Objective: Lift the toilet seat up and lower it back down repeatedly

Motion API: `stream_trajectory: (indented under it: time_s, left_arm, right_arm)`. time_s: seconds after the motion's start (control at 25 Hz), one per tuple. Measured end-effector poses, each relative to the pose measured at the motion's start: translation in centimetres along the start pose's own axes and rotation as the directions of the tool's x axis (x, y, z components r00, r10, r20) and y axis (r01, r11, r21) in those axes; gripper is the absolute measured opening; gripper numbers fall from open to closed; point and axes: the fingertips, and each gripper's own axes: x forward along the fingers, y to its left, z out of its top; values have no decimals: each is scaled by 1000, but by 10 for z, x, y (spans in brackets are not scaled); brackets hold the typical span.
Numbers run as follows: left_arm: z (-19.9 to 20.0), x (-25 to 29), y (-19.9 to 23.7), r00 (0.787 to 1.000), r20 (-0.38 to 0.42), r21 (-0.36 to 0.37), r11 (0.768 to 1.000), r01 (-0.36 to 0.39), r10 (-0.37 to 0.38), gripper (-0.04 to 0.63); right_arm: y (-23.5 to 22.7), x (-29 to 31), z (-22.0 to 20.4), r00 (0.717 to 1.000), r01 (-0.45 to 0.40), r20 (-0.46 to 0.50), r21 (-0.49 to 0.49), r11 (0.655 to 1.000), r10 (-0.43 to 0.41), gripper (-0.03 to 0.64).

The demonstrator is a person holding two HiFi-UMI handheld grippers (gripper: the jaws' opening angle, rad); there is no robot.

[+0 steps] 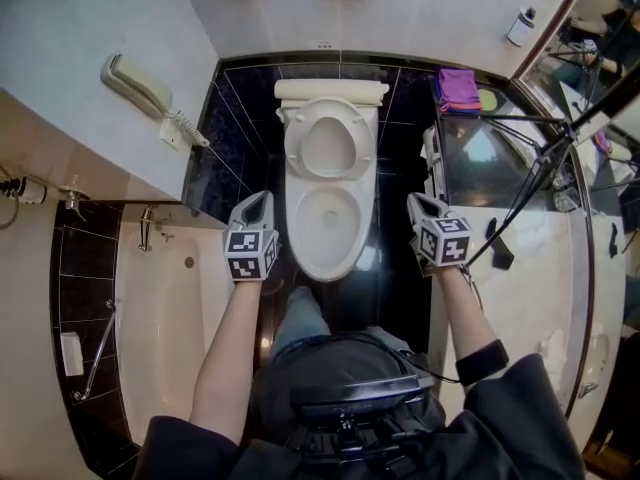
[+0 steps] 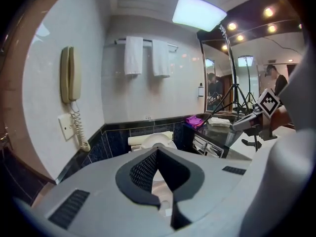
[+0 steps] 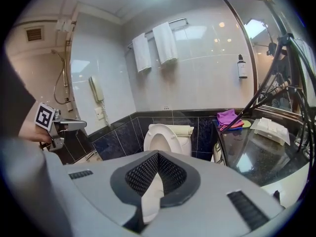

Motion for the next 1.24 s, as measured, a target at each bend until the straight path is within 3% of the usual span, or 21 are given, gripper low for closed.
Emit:
stream_trajectory:
  time_s: [0.36, 1.24]
  left_arm:
    - [-24, -51, -13, 1000, -4, -50, 999, -10, 10, 0]
    - [-38, -78, -21, 1000, 2, -54, 998, -24, 24, 0]
  right_arm:
    - [10, -41, -23, 999, 37, -2, -10, 999, -37, 11]
    - [8, -65, -45, 999, 34, -4, -12, 999, -34, 12]
